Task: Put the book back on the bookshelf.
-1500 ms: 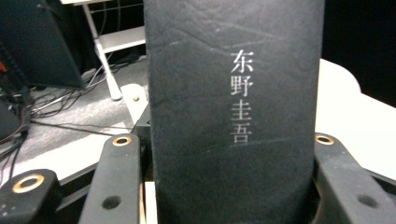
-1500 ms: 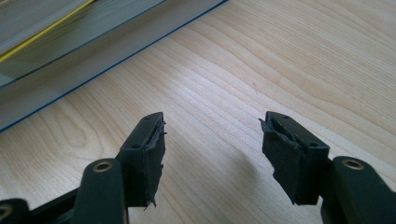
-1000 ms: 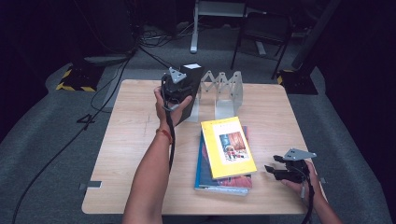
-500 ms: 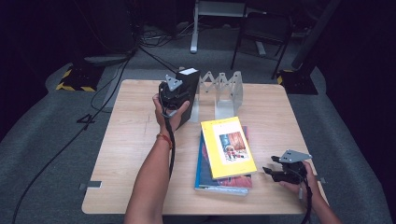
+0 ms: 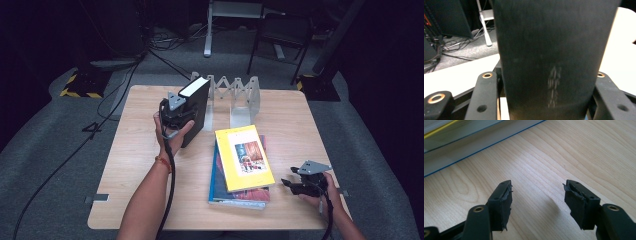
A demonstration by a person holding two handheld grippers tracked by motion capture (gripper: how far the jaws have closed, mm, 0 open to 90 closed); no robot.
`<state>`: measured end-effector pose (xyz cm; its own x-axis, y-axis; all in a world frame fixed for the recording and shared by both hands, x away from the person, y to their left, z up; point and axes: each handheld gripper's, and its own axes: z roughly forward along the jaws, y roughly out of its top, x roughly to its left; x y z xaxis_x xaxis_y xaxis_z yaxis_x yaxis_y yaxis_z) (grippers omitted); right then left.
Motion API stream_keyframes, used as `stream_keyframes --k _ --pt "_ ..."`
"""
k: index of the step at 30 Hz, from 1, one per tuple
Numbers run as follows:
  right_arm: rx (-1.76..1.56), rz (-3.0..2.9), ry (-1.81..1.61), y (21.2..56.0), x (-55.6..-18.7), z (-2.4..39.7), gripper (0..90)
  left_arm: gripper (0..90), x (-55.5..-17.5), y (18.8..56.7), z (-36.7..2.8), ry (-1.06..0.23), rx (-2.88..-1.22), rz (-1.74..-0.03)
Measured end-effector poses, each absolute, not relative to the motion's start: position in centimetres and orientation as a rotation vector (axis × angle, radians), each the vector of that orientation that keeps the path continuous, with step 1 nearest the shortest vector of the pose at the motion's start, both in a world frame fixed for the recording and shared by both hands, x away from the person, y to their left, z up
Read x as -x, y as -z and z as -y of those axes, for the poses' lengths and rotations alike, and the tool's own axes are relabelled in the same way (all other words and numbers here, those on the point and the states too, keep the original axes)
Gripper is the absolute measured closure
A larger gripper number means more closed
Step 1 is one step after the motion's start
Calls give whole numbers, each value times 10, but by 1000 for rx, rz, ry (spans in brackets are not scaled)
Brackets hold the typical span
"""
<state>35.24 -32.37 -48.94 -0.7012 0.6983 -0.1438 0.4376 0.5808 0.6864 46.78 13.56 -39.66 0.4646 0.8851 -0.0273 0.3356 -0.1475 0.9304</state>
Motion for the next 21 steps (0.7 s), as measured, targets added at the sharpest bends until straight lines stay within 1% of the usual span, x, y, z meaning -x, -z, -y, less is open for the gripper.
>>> stream_keyframes --k 4,10,15,21 --pt "-925 -2416 -885 490 -353 324 393 502 -458 403 -144 -684 -1723 -1022" --pt "-945 -2414 -892 492 -355 325 393 494 -449 410 -151 -649 -1751 -997" --pt "-942 -2417 -907 493 -355 324 396 488 -450 406 -152 -638 -1780 -973" --pt "-948 -2416 -927 494 -355 325 386 467 -454 395 -150 -640 -1761 -960"
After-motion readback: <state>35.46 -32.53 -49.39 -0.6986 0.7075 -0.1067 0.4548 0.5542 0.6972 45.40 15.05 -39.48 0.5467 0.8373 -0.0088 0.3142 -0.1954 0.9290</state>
